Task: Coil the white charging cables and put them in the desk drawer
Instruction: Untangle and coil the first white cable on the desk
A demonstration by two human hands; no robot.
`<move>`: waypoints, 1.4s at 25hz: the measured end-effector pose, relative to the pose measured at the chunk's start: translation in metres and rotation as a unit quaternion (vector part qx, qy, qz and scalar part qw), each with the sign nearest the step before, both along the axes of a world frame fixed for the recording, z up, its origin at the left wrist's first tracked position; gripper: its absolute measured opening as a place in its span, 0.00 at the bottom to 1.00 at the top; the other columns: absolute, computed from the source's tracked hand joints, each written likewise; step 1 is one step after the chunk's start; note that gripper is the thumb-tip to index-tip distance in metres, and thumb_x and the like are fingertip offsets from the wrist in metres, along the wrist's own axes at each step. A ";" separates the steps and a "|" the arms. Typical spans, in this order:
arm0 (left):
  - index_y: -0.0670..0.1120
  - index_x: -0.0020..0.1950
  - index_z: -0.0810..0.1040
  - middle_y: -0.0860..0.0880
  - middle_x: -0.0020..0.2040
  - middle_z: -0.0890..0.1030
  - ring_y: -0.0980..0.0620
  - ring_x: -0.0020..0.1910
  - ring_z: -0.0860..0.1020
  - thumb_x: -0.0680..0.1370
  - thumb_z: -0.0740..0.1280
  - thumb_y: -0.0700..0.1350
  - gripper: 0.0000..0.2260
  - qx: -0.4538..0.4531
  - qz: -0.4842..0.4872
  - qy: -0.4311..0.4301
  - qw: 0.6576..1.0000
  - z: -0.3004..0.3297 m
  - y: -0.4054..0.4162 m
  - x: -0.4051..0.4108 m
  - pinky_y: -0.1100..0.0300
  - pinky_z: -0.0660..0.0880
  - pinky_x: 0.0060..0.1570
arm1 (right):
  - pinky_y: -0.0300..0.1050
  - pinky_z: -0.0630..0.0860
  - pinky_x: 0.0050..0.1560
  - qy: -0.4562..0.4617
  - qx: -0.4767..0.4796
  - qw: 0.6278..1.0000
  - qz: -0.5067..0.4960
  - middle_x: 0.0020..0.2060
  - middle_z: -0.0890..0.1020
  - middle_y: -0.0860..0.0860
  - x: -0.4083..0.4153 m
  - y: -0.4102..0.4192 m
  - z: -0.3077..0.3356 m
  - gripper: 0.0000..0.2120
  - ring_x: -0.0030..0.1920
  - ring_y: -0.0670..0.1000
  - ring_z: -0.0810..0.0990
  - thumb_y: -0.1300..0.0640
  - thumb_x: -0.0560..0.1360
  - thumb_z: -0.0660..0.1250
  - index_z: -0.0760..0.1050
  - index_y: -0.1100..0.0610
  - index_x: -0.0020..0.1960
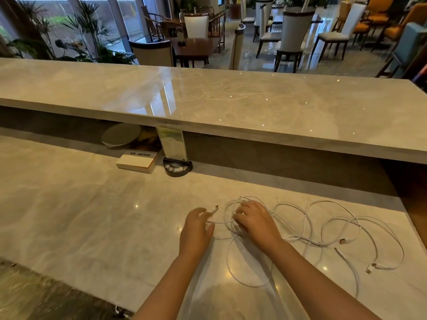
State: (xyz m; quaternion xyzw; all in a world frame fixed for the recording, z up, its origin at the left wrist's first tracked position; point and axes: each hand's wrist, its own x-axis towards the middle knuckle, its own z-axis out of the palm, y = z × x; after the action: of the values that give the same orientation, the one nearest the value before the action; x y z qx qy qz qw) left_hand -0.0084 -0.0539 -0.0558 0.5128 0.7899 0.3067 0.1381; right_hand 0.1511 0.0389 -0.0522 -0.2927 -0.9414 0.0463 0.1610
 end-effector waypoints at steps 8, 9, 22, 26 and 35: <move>0.38 0.48 0.76 0.42 0.42 0.82 0.47 0.43 0.79 0.80 0.59 0.41 0.09 -0.013 0.206 -0.721 0.662 0.042 -0.001 0.031 0.56 0.76 0.44 | 0.46 0.73 0.47 0.128 0.086 0.988 -0.018 0.34 0.79 0.51 0.016 -0.028 0.015 0.03 0.37 0.53 0.75 0.63 0.69 0.71 0.79 0.57 0.41; 0.39 0.49 0.78 0.44 0.40 0.82 0.49 0.44 0.79 0.79 0.60 0.39 0.08 -0.004 0.177 -0.695 0.697 0.052 0.003 0.034 0.57 0.76 0.44 | 0.46 0.72 0.48 0.126 0.086 0.988 -0.015 0.33 0.79 0.50 0.020 -0.034 0.017 0.02 0.36 0.53 0.75 0.61 0.70 0.71 0.80 0.56 0.41; 0.46 0.47 0.81 0.51 0.34 0.74 0.56 0.35 0.74 0.80 0.57 0.41 0.13 -0.052 -0.234 -0.426 0.872 0.150 0.027 0.047 0.60 0.75 0.43 | 0.34 0.70 0.53 0.238 -0.233 0.937 -0.107 0.49 0.80 0.42 0.070 -0.005 0.140 0.11 0.51 0.41 0.77 0.59 0.76 0.64 0.77 0.51 0.57; 0.45 0.47 0.80 0.49 0.36 0.77 0.52 0.38 0.78 0.80 0.59 0.41 0.10 -0.060 -0.254 -0.457 0.850 0.149 0.034 0.048 0.54 0.77 0.53 | 0.41 0.79 0.40 0.280 -0.257 0.919 -0.106 0.34 0.82 0.47 0.081 0.001 0.162 0.06 0.34 0.46 0.81 0.61 0.75 0.66 0.80 0.53 0.48; 0.44 0.47 0.76 0.50 0.46 0.83 0.55 0.49 0.81 0.80 0.57 0.42 0.09 -0.078 -0.292 -0.300 0.905 0.107 0.048 0.078 0.58 0.77 0.54 | 0.41 0.74 0.36 0.194 -0.025 0.962 -0.188 0.37 0.83 0.47 0.097 0.029 0.170 0.09 0.35 0.42 0.77 0.51 0.77 0.63 0.80 0.51 0.52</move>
State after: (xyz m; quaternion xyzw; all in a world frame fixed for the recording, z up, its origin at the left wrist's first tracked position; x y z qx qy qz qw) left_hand 0.0696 -0.0059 0.0507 0.5921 0.5473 0.3293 0.4914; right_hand 0.2481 0.0681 0.1182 -0.4538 -0.8185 0.0953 0.3392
